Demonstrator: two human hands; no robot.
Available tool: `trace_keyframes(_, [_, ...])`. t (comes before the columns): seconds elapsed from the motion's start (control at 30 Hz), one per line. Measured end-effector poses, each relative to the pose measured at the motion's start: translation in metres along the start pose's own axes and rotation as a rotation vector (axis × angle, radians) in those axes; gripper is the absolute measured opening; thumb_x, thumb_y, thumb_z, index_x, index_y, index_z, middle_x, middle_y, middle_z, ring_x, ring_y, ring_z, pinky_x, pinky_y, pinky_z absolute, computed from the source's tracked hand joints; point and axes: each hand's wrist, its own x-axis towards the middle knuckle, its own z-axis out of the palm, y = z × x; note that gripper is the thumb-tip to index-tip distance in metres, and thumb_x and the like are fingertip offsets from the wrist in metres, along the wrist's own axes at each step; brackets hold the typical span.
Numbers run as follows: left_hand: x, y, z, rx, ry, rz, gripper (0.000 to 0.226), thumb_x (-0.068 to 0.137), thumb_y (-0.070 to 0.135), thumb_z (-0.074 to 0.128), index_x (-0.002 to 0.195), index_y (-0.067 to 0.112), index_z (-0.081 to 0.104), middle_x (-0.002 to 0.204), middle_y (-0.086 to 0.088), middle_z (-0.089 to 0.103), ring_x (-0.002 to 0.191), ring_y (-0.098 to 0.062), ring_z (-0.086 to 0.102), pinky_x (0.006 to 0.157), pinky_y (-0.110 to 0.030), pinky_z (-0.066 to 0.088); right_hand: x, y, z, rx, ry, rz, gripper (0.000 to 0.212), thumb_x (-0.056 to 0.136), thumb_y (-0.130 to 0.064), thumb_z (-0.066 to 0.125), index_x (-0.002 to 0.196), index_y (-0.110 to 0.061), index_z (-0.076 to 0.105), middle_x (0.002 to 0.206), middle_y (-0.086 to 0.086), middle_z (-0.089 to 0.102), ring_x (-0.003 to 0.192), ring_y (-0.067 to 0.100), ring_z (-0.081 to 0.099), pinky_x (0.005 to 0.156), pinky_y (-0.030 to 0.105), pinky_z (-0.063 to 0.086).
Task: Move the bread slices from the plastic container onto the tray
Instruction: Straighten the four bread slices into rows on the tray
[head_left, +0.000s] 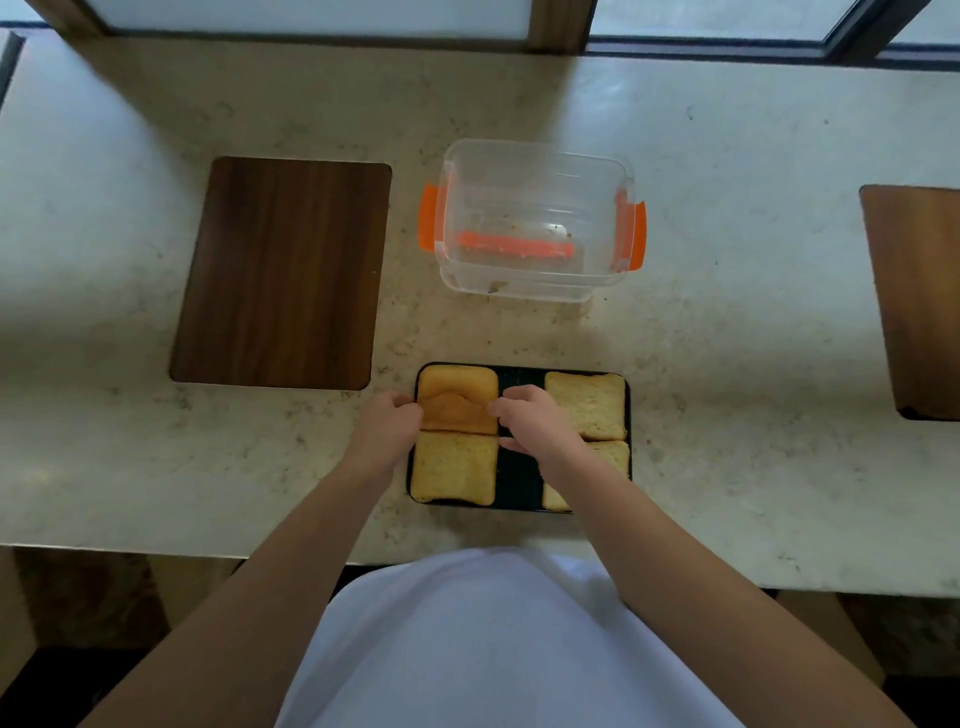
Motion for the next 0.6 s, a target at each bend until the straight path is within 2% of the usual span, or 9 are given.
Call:
trace_keyframes(0.1, [-0.003,0.003,-0.003,-0.060,0.068,0.025,0.045,0.091,0.017,0.058,0.134,0.006,0.060,0.130,-0.006,0.065,0.119,-0.023,0.058,0.104,-0.044,0.046,0.004,0.001,0.004,-0.013,0.009,0.012,0.054,0.097,-0.025,0.062,0.147,-0.013,0.045,0.136,0.005,0.053,0.115,0.020,0.055,0.098,0.039,0.055])
trace_keyframes(0.17, [-0.003,0.006,-0.003,-0.054,0.030,0.036,0.042,0.087,0.015,0.054,0.126,0.006,0.066,0.124,-0.012,0.068,0.116,-0.028,0.061,0.102,-0.050,0.047,0.007,0.002,0.006,-0.029,0.017,0.010,0.056,0.096,-0.025,0.062,0.148,-0.014,0.044,0.134,0.003,0.052,0.115,0.020,0.055,0.101,0.042,0.053])
trace_keyframes(0.23, [-0.004,0.010,-0.002,-0.043,0.002,0.046,0.033,0.084,0.016,0.051,0.107,0.010,0.074,0.106,-0.009,0.073,0.101,-0.026,0.065,0.093,-0.047,0.053,0.008,0.002,0.007,-0.039,0.018,0.002,0.058,0.095,-0.025,0.062,0.149,-0.015,0.043,0.135,0.002,0.052,0.119,0.021,0.053,0.104,0.044,0.050])
trace_keyframes(0.3, [-0.003,0.013,0.000,-0.055,0.007,0.046,0.023,0.084,0.018,0.052,0.091,0.008,0.072,0.092,-0.006,0.070,0.087,-0.023,0.063,0.084,-0.044,0.052,0.009,0.001,0.008,-0.056,0.022,-0.006,0.061,0.094,-0.026,0.063,0.150,-0.015,0.042,0.144,0.004,0.050,0.128,0.024,0.050,0.108,0.046,0.047])
trace_keyframes(0.33, [-0.002,0.014,0.001,-0.058,0.011,0.044,0.019,0.084,0.018,0.054,0.087,0.007,0.069,0.090,-0.007,0.066,0.084,-0.023,0.060,0.085,-0.045,0.053,0.009,0.001,0.008,-0.060,0.023,-0.008,0.062,0.094,-0.026,0.063,0.151,-0.014,0.042,0.146,0.005,0.049,0.130,0.025,0.049,0.108,0.047,0.047])
trace_keyframes(0.4, [0.000,0.017,0.002,-0.044,0.012,0.040,0.011,0.084,0.020,0.056,0.086,0.012,0.063,0.090,-0.008,0.061,0.081,-0.022,0.056,0.082,-0.045,0.052,0.009,0.001,0.008,-0.061,0.022,-0.004,0.064,0.093,-0.026,0.064,0.152,-0.013,0.040,0.148,0.006,0.049,0.132,0.025,0.048,0.109,0.047,0.046])
trace_keyframes(0.6, [0.000,0.020,0.007,0.024,-0.026,0.085,0.008,0.082,0.023,0.061,0.086,0.018,0.056,0.086,-0.004,0.052,0.064,-0.010,0.045,0.059,-0.031,0.034,0.010,0.004,0.006,-0.070,0.026,0.002,0.062,0.094,-0.028,0.063,0.151,-0.013,0.043,0.146,0.005,0.051,0.128,0.024,0.051,0.107,0.046,0.048])
